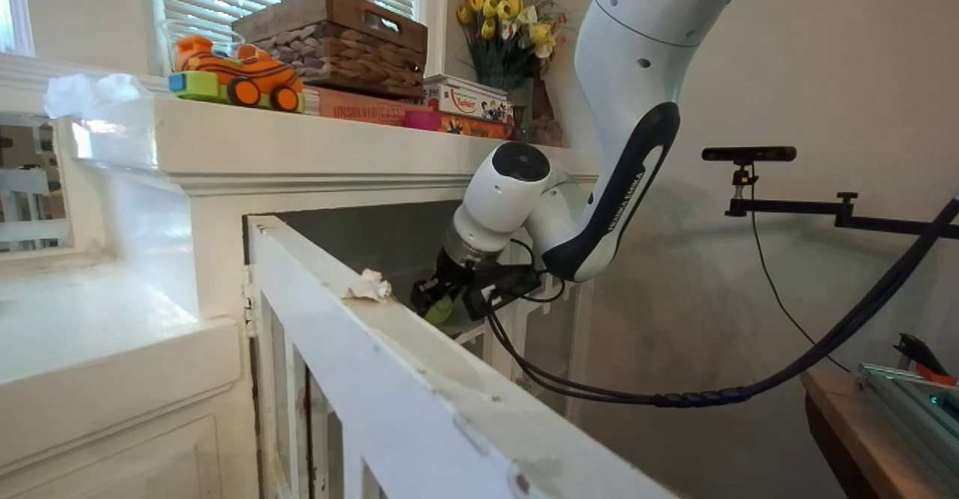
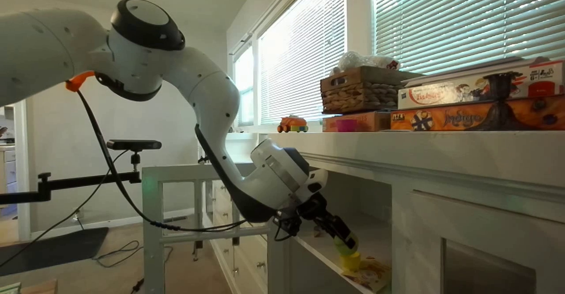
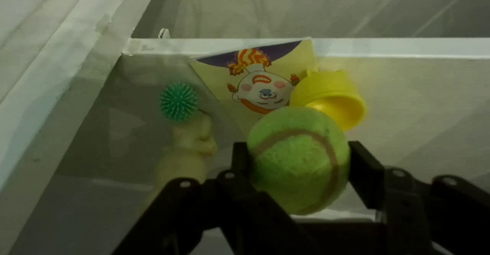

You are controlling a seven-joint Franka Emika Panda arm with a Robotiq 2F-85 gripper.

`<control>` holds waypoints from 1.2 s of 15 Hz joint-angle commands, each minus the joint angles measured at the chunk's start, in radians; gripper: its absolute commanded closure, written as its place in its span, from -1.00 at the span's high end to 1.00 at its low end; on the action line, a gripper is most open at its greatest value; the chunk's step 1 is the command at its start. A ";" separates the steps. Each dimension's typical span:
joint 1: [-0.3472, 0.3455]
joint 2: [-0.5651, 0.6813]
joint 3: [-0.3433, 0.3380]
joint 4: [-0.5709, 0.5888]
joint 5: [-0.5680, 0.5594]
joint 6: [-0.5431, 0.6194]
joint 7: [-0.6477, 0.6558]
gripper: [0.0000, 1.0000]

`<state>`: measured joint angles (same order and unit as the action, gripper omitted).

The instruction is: Put the tennis ball inside the cupboard drawer

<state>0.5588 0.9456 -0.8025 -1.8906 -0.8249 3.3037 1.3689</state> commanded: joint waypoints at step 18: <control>0.080 0.198 -0.103 0.109 0.067 0.073 0.082 -0.19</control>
<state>0.6193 1.0951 -0.8766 -1.8104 -0.7970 3.3501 1.4211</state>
